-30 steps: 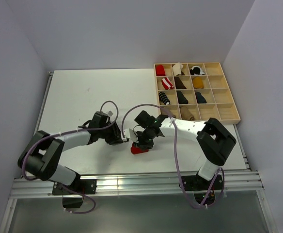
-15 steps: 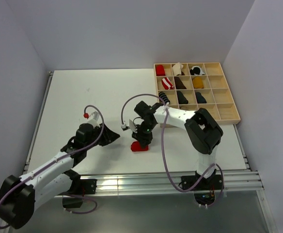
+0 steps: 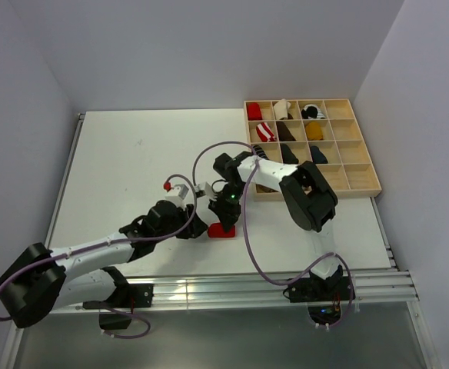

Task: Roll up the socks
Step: Roll the sock at the center of the board.

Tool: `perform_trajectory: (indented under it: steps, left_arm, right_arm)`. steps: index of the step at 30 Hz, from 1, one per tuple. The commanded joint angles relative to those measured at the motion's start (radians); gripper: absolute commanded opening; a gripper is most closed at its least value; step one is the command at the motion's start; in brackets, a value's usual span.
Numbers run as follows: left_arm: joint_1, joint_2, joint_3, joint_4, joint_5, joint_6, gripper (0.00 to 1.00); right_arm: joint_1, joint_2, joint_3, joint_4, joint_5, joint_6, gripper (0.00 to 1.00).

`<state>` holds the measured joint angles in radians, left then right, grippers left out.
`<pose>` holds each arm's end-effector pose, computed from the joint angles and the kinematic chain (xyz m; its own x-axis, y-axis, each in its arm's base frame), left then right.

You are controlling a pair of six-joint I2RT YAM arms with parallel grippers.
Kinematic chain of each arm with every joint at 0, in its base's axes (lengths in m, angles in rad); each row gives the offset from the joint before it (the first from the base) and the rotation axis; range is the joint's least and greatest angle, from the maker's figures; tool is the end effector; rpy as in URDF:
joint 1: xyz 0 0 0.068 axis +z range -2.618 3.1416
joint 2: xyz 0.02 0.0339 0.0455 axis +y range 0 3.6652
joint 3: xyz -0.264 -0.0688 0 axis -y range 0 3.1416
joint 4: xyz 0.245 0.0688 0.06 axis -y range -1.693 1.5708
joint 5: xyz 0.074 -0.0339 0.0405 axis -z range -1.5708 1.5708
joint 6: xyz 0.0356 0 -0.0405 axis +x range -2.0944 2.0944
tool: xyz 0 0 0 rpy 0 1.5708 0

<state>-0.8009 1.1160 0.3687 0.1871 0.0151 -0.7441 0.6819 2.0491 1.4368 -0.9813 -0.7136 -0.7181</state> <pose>0.1509 -0.1564 0.1699 -0.7644 -0.1845 -0.6178 0.2842 0.7637 -0.5797 0.2758 0.2539 0.1553 -0.2786 -0.8669 -0.4134 -0.8608 0.0345 0.5078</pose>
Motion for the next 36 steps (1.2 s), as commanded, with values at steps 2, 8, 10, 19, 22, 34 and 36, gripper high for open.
perform_trajectory:
  steps: [2,8,10,19,22,34,36]
  left_arm:
    - [-0.015,0.082,0.074,0.084,-0.024,0.057,0.49]
    - [-0.041,0.188,0.105,0.126,0.002,0.057,0.5]
    - [-0.044,0.203,0.104,0.144,0.008,0.052,0.5]
    - [-0.047,0.283,0.105,0.176,0.045,0.014,0.44]
    - [-0.052,0.301,0.092,0.201,0.069,-0.012,0.41]
    - [-0.05,0.288,0.021,0.282,0.144,-0.104,0.48]
    - [-0.05,0.294,0.026,0.275,0.151,-0.101,0.46]
  right_arm:
    - [-0.012,0.054,0.016,-0.017,0.092,-0.014,0.18]
    - [-0.015,0.062,0.025,-0.025,0.091,-0.011,0.18]
    - [-0.013,0.066,0.028,-0.023,0.094,-0.007,0.18]
    - [-0.015,0.086,0.036,-0.023,0.101,-0.001,0.18]
    - [-0.013,0.088,0.034,-0.023,0.105,0.002,0.18]
    - [-0.015,0.098,0.033,-0.013,0.114,0.014,0.18]
    - [-0.015,0.1,0.033,-0.013,0.115,0.014,0.18]
